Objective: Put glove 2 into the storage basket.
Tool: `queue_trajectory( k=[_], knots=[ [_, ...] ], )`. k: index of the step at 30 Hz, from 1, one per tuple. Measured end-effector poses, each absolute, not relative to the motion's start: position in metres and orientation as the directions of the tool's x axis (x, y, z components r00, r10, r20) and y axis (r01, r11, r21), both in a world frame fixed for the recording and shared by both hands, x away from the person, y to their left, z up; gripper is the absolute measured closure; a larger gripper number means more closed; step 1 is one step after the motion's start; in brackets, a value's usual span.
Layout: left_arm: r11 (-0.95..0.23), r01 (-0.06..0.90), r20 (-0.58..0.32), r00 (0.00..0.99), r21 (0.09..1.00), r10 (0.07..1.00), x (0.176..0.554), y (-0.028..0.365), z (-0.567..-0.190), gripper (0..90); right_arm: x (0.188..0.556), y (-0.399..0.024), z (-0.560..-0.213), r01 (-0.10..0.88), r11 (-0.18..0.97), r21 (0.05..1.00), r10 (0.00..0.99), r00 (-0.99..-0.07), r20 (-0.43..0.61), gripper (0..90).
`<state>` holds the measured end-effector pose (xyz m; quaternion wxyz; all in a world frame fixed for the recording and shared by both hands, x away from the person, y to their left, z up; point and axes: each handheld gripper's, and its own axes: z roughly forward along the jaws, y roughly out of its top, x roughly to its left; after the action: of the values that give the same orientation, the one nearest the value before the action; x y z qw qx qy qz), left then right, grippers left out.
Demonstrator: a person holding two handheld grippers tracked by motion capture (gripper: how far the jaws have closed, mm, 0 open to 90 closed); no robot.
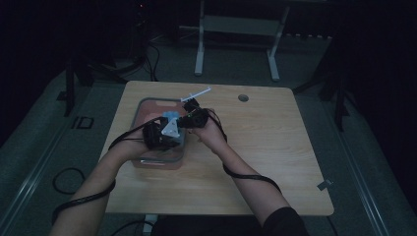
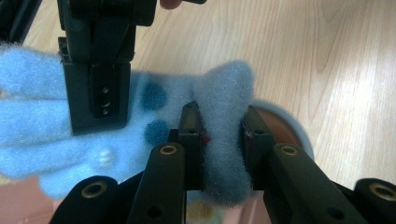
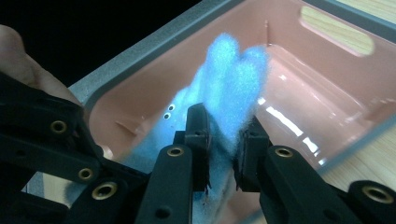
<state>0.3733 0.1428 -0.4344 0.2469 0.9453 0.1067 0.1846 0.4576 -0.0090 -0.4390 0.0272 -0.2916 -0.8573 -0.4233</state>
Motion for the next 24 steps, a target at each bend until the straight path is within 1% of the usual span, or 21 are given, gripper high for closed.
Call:
queue_trajectory(
  k=[1, 2, 12, 16, 24],
  knots=[
    [-0.855, 0.111, 0.296, 0.909, 0.506, 0.293, 0.373, 0.143, -0.434, 74.9, 0.458, -0.007, -0.439, 0.521, 0.471, 0.712, 0.475, -0.83, 0.293, 78.2],
    [-0.858, 0.12, 0.298, 0.906, 0.499, 0.3, 0.373, 0.151, -0.436, 74.9, 0.458, 0.001, -0.44, 0.512, 0.476, 0.715, 0.463, -0.837, 0.291, 78.2],
    [-0.86, 0.151, 0.298, 0.897, 0.487, 0.327, 0.375, 0.167, -0.448, 74.9, 0.464, 0.021, -0.452, 0.521, 0.488, 0.7, 0.453, -0.837, 0.306, 78.1],
    [-0.846, 0.181, 0.276, 0.894, 0.501, 0.354, 0.38, 0.176, -0.458, 74.9, 0.472, 0.032, -0.461, 0.521, 0.505, 0.688, 0.46, -0.837, 0.296, 78.0],
    [-0.843, 0.207, 0.245, 0.899, 0.496, 0.364, 0.386, 0.18, -0.472, 74.8, 0.477, 0.041, -0.478, 0.531, 0.529, 0.662, 0.47, -0.833, 0.292, 78.0]
  ],
)
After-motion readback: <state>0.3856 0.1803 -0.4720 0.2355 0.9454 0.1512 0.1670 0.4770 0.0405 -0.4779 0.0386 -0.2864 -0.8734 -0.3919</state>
